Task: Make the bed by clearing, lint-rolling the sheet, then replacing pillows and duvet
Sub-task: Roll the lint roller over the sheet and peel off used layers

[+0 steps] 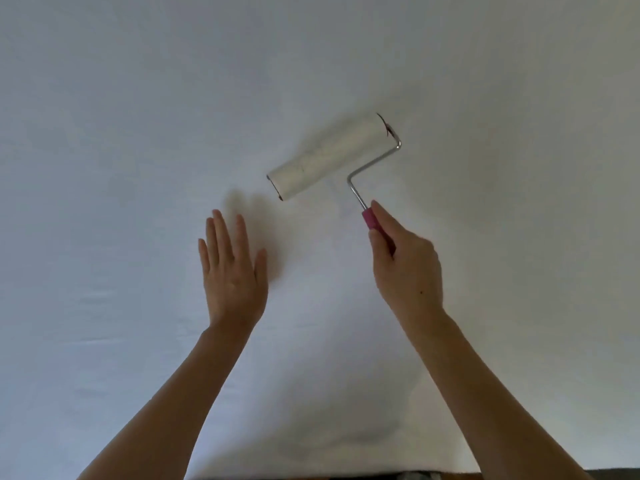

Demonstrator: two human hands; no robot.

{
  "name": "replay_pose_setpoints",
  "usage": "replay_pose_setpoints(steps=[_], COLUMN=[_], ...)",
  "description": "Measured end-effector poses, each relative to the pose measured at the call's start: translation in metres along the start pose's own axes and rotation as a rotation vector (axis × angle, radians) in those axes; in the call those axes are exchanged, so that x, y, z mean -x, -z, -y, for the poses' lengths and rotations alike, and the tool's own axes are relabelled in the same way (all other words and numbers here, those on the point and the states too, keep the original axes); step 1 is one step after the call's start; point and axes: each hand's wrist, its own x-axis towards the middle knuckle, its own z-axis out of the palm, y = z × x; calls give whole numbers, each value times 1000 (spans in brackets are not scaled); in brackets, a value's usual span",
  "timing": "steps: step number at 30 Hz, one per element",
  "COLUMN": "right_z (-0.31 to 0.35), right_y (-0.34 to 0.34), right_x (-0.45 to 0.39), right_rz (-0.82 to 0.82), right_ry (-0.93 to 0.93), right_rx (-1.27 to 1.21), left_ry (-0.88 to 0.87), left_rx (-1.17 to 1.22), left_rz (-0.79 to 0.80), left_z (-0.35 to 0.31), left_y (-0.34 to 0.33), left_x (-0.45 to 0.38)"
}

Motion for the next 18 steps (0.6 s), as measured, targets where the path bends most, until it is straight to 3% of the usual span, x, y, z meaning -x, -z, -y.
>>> replay_pose_setpoints(steps=[5,10,14,18], right_z=[88,129,95,23], right_y=[-20,-61,-77,-51], right_x=[-114,-174,-143,-51], right_rz=[-10,83,81,39], right_ry=[149,131,69,-25], right_rx=[105,253,184,179], left_ry=[85,57,69,56], left_rx=[-17,-103,-88,-63], left_rz=[-32,-38,-38,-57], left_z=[27,39,42,42], left_y=[-8,-24,-29,-29], left_x=[-55,-63,-66,-67])
